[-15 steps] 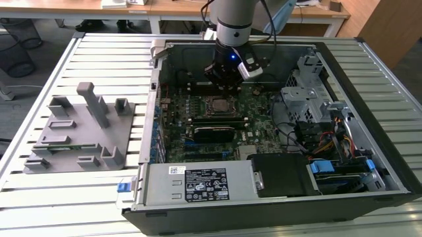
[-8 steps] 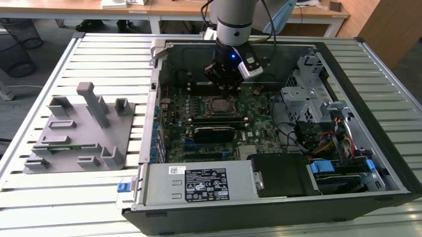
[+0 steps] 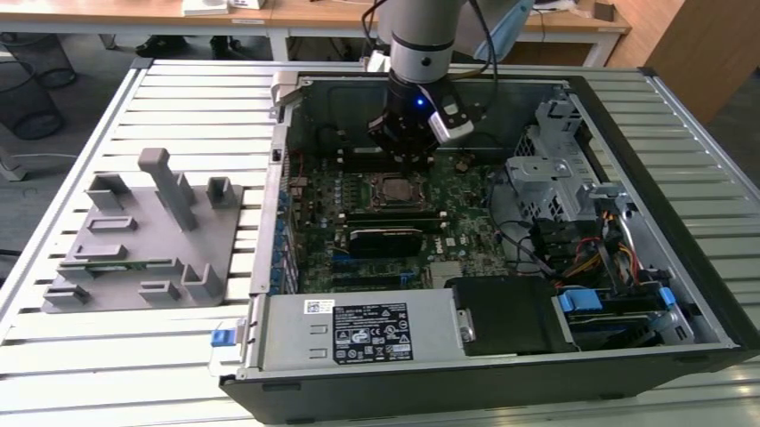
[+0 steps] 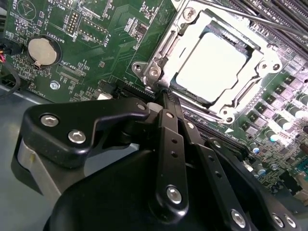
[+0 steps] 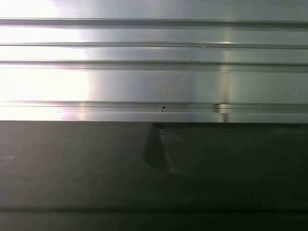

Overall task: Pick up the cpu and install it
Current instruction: 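Install the first cpu locking lever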

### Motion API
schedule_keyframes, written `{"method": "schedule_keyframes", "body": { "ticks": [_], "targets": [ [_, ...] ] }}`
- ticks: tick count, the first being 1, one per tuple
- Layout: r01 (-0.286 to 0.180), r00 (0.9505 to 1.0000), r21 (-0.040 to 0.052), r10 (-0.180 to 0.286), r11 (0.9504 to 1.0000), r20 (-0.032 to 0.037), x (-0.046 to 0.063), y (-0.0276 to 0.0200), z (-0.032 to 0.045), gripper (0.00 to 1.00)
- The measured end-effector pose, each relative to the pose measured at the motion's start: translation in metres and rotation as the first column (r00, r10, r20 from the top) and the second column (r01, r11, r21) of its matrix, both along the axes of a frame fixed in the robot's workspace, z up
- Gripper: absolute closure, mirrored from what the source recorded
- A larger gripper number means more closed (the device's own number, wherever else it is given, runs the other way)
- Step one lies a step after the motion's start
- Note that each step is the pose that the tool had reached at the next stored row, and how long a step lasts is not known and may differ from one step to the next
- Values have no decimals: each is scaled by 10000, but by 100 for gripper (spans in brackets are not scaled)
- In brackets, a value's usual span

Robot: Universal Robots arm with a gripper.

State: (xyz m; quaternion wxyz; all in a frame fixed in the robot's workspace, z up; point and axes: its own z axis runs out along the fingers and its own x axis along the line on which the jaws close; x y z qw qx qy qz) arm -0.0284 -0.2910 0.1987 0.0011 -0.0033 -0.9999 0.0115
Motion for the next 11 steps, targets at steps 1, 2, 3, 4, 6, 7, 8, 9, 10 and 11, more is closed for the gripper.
{"method": "schedule_keyframes", "body": {
  "ticks": [1,2,3,4,6,7,8,9,10,11],
  "targets": [
    [0,10000,-12,0,10000,-5,0,0,-2,89],
    [0,10000,-21,0,10000,-9,0,-1,-3,89],
    [0,10000,-28,0,10000,-12,0,0,-5,89],
    [0,10000,-38,0,10000,-15,0,0,-6,89],
    [0,10000,-53,0,10000,-20,0,0,-7,89],
    [0,10000,-59,0,10000,-23,0,0,-7,89],
    [0,10000,-64,0,10000,-26,0,0,-8,89],
    [0,10000,-68,0,10000,-29,0,0,-9,89],
    [0,10000,-73,0,10000,-32,0,0,-10,89],
    [0,10000,-77,0,10000,-36,0,0,-10,89]
  ]
}}
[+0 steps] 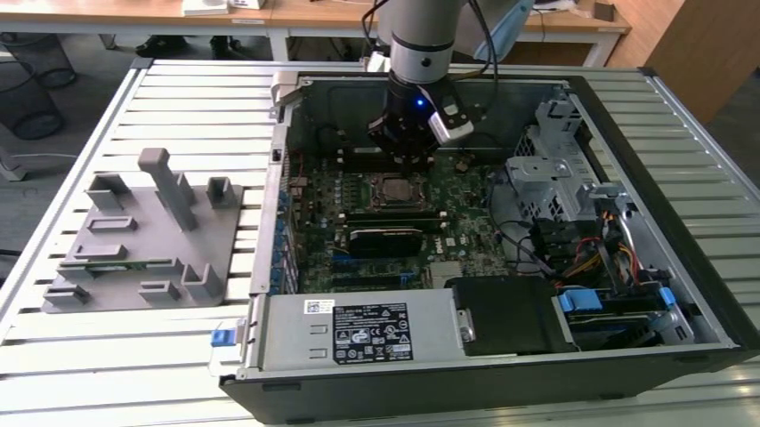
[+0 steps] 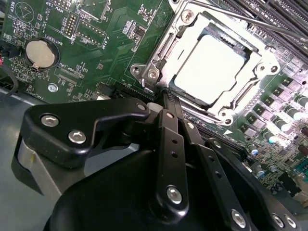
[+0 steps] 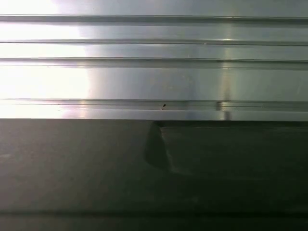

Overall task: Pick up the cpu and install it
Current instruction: 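Install the first cpu locking lever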

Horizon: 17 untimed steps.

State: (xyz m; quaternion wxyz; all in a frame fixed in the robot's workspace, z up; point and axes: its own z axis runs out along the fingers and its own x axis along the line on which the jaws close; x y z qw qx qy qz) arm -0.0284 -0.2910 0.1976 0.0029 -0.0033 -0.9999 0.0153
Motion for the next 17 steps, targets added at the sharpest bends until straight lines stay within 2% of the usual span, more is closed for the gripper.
{"method": "schedule_keyframes", "body": {
  "ticks": [10,12,17],
  "targets": [
    [0,10000,-13,0,10000,-34,0,0,-10,89],
    [0,10000,20,1,10000,-35,0,0,-11,89],
    [0,10000,187,1,9998,-34,1,0,-12,89]
  ]
}}
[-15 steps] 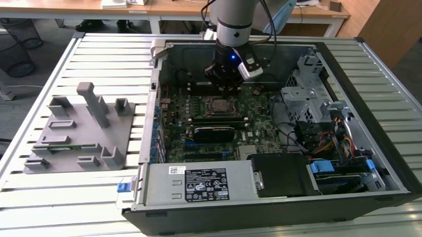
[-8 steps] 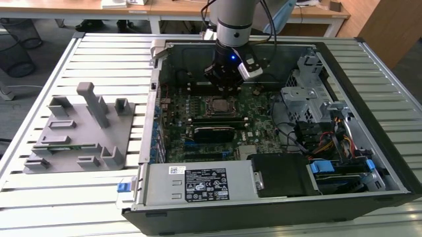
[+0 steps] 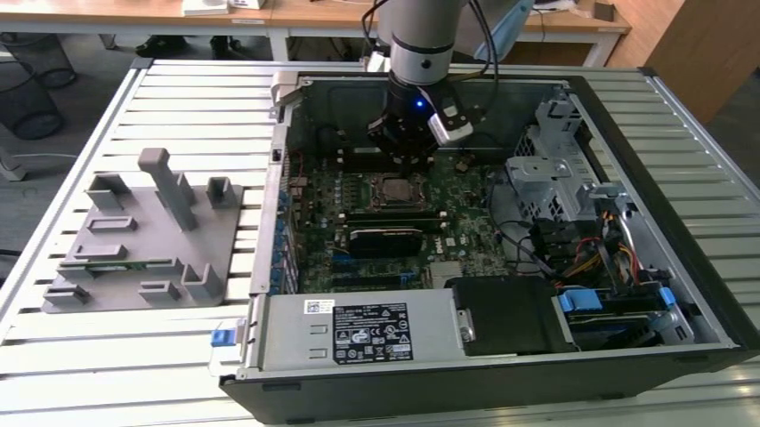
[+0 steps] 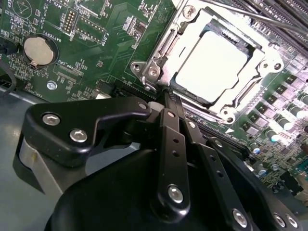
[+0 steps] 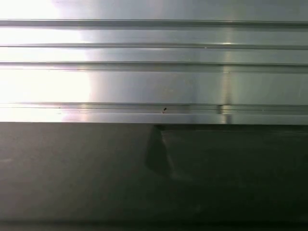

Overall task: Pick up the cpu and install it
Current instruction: 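Install the first cpu locking lever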

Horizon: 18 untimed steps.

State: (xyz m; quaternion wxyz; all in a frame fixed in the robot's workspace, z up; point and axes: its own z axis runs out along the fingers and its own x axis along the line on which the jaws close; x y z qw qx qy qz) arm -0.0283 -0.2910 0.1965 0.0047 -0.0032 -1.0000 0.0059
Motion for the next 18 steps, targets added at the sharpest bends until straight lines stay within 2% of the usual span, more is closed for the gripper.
{"method": "schedule_keyframes", "body": {
  "ticks": [2,5,18],
  "targets": [
    [0,10000,72,0,10000,-1,0,0,0,89],
    [1,10000,104,-1,9999,2,0,1,2,89],
    [0,10000,103,0,9999,0,1,-6,19,89]
  ]
}}
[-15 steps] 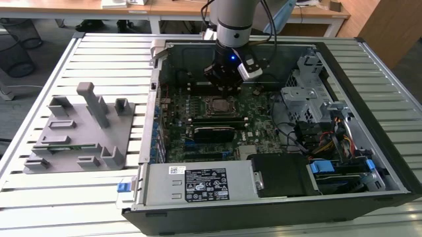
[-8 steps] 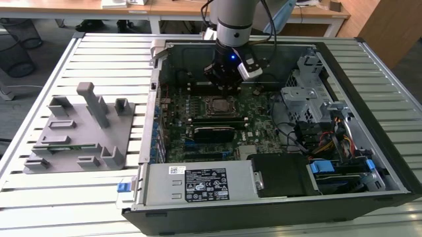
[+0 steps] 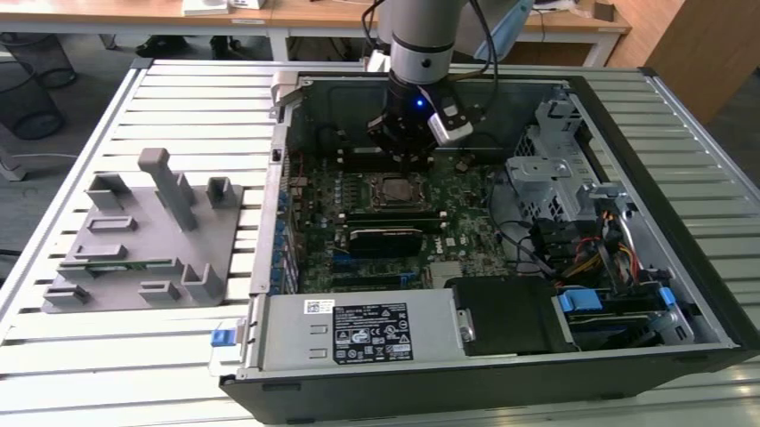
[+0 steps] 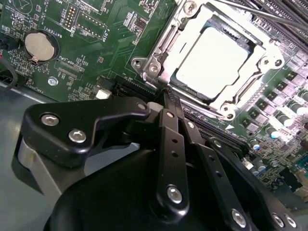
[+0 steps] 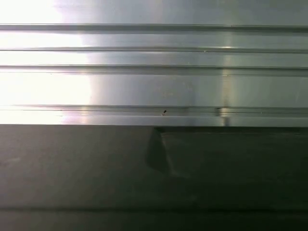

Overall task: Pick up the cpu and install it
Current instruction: 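Install the first cpu locking lever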

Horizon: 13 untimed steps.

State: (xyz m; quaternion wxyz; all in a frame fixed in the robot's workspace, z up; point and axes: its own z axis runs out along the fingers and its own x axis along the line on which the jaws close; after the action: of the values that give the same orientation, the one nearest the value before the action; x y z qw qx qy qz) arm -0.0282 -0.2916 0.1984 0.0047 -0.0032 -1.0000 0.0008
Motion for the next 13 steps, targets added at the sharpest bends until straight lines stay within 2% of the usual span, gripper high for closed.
{"method": "schedule_keyframes", "body": {
  "ticks": [13],
  "targets": [
    [0,10000,-46,0,10000,0,0,-5,-19,89]
  ]
}}
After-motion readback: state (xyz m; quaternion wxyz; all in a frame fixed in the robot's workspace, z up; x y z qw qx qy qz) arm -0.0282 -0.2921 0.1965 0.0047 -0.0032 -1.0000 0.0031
